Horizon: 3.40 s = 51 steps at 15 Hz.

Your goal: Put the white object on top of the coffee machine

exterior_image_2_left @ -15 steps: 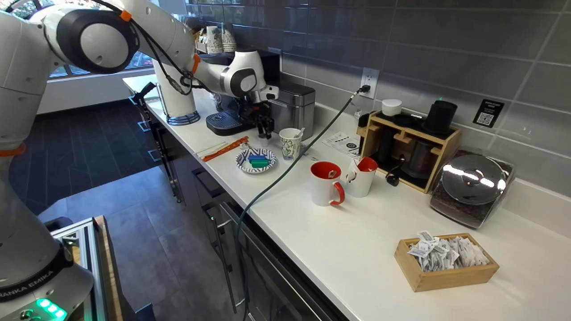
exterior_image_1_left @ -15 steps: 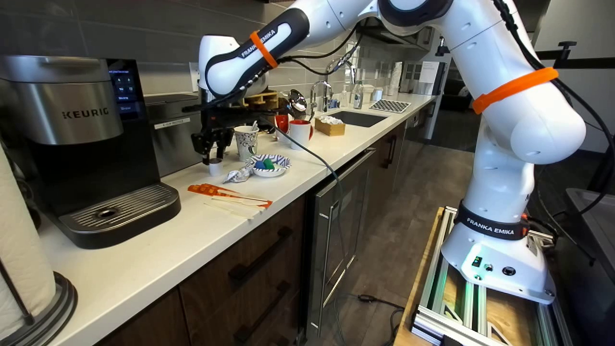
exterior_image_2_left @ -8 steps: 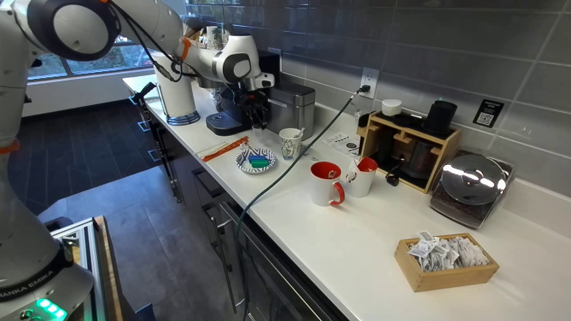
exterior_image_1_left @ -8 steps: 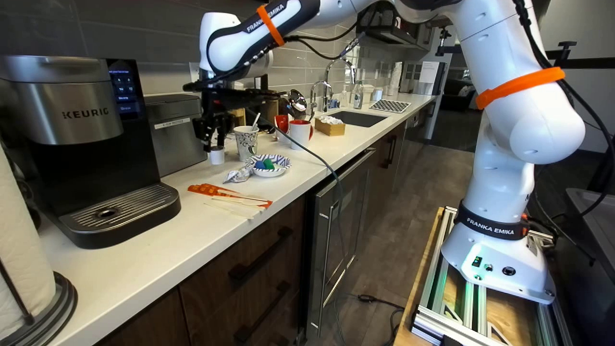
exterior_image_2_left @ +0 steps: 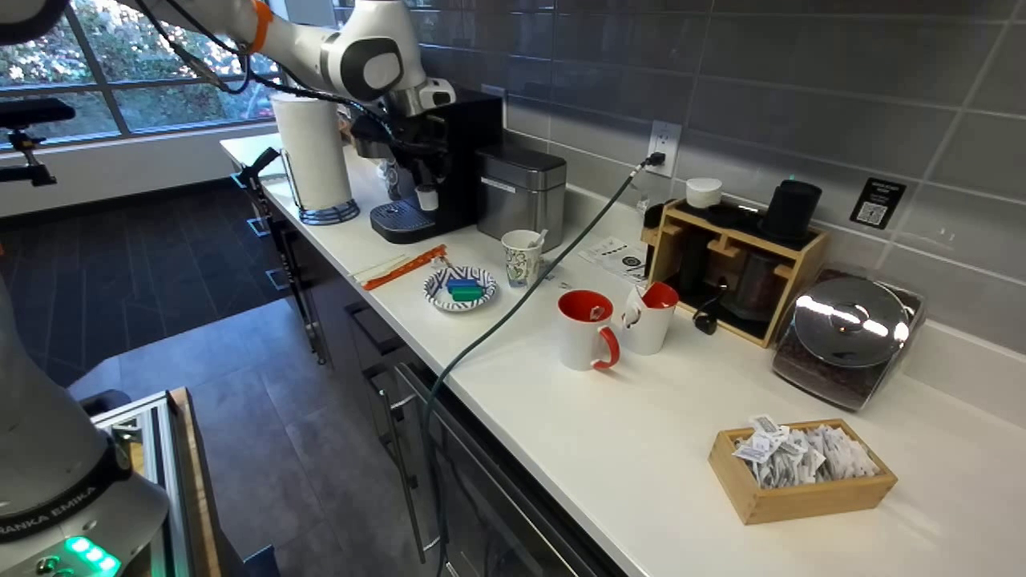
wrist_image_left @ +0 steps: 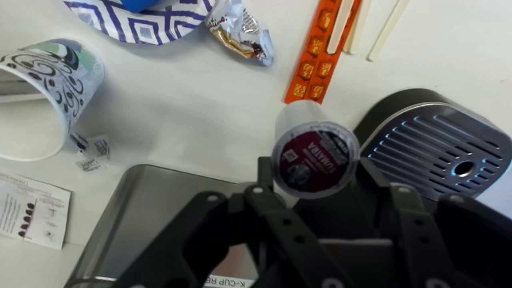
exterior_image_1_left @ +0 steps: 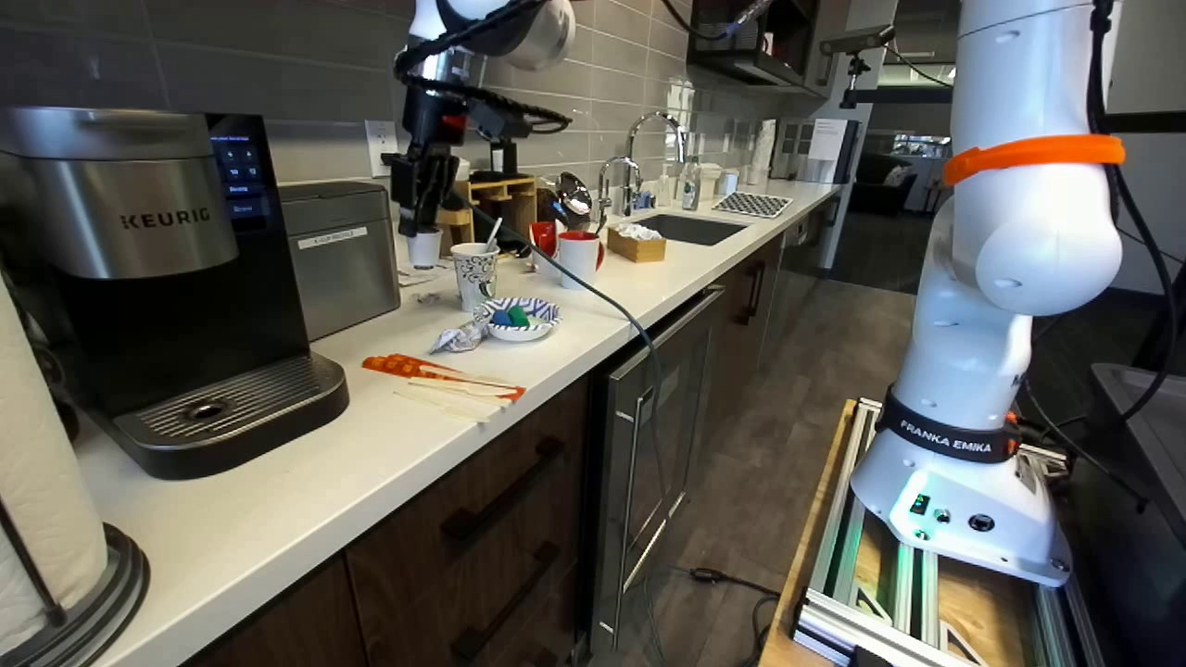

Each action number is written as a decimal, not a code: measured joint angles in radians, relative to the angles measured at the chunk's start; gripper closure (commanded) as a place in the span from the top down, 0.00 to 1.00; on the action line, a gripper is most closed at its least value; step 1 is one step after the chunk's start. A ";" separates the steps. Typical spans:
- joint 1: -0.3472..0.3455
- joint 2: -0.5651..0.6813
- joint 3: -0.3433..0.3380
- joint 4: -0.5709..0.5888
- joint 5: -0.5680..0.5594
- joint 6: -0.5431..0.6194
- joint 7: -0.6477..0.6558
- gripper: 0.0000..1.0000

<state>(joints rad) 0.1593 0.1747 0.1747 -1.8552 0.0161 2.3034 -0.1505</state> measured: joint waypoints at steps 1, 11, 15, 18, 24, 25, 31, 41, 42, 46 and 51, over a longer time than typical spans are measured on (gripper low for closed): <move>0.000 -0.041 0.005 -0.024 0.004 0.000 -0.029 0.28; 0.066 -0.296 0.056 -0.073 0.019 0.000 -0.107 0.53; 0.065 -0.288 0.055 -0.069 0.013 0.004 -0.101 0.28; 0.075 -0.266 0.084 -0.013 -0.022 0.037 -0.034 0.28; 0.127 -0.140 0.168 0.225 -0.376 0.030 0.217 0.28; 0.142 -0.103 0.170 0.271 -0.453 0.014 0.254 0.28; 0.239 0.148 0.129 0.530 -0.569 -0.085 0.290 0.28; 0.345 0.317 -0.017 0.824 -0.563 -0.207 0.308 0.28; 0.351 0.327 -0.024 0.841 -0.563 -0.227 0.308 0.28; 0.359 0.367 -0.022 0.887 -0.563 -0.232 0.308 0.28; 0.367 0.410 -0.024 0.938 -0.564 -0.274 0.308 0.28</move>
<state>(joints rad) 0.5258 0.5846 0.1509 -0.9172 -0.5475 2.0296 0.1580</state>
